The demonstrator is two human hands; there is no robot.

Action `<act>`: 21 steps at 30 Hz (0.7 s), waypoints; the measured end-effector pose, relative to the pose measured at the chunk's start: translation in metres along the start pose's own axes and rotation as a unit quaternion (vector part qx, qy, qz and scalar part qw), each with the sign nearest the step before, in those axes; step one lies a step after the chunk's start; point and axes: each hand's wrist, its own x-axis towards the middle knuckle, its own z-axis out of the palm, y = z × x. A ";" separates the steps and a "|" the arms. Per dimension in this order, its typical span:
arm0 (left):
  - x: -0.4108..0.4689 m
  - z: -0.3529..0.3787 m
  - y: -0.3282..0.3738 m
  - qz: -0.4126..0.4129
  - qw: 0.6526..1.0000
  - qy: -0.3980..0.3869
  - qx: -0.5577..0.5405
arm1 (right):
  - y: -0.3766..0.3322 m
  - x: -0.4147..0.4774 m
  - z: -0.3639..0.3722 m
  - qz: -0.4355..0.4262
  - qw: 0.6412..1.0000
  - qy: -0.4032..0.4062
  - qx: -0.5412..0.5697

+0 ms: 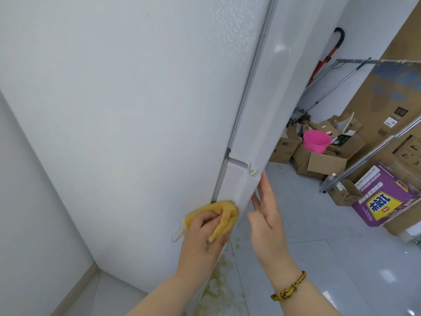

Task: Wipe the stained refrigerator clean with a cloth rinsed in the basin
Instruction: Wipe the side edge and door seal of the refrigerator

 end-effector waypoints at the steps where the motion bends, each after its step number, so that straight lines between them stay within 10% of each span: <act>1: 0.007 -0.002 0.009 0.010 1.000 0.002 -0.016 | 0.001 0.000 -0.002 0.001 1.000 -0.007 0.004; 7: 0.041 -0.006 0.039 0.141 0.989 0.046 0.012 | -0.001 0.008 -0.019 -0.006 0.999 -0.041 -0.002; 21: 0.020 0.010 0.017 0.079 0.991 0.098 0.044 | 0.004 0.005 -0.019 0.003 0.998 -0.057 -0.002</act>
